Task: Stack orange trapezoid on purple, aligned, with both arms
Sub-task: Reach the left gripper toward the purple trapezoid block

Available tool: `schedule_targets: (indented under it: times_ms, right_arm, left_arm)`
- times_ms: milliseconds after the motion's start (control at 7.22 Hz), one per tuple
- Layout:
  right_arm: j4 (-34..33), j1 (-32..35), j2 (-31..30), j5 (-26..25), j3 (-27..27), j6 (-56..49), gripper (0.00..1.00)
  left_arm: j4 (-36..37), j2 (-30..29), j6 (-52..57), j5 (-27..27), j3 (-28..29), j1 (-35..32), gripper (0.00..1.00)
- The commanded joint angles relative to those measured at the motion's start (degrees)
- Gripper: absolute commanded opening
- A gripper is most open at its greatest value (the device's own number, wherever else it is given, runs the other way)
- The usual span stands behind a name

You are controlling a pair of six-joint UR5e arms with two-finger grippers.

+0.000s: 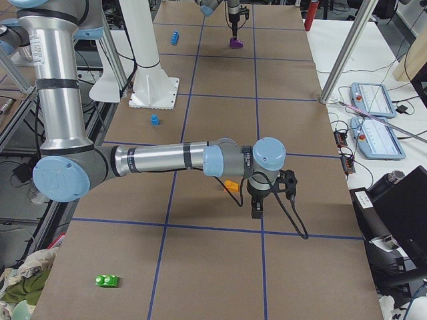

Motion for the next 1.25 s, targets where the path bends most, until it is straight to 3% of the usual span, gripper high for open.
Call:
schedule_targets:
  times_ms: [0, 139, 277, 554, 693, 1108]
  right_arm:
    - [0.0, -0.1, 0.1, 0.1, 0.0, 2.5, 1.0]
    - [0.0, -0.1, 0.1, 0.3, 0.0, 3.7, 1.0]
    - [0.0, -0.1, 0.1, 0.3, 0.0, 3.7, 1.0]
    - [0.0, -0.1, 0.3, 0.4, 0.0, 3.6, 1.0]
    - [0.0, -0.1, 0.4, 0.3, 0.1, 3.5, 1.0]
    - [5.2, -0.1, -1.0, 0.2, -0.7, 3.7, 1.0]
  left_arm:
    - [-2.4, -0.7, -0.1, 0.3, 3.6, 1.2, 1.0]
    - [-2.5, -0.7, -0.1, 0.2, 4.0, 1.5, 1.0]
    - [-2.4, -0.8, -0.1, 0.2, 4.0, 1.7, 0.91]
    - [-1.8, -0.8, -0.2, -0.2, 4.0, 2.3, 0.27]
    - [-1.8, -0.8, -0.1, -0.4, 4.0, 2.6, 0.0]
    - [0.9, -0.8, -0.1, -5.7, -2.5, 2.3, 0.0]
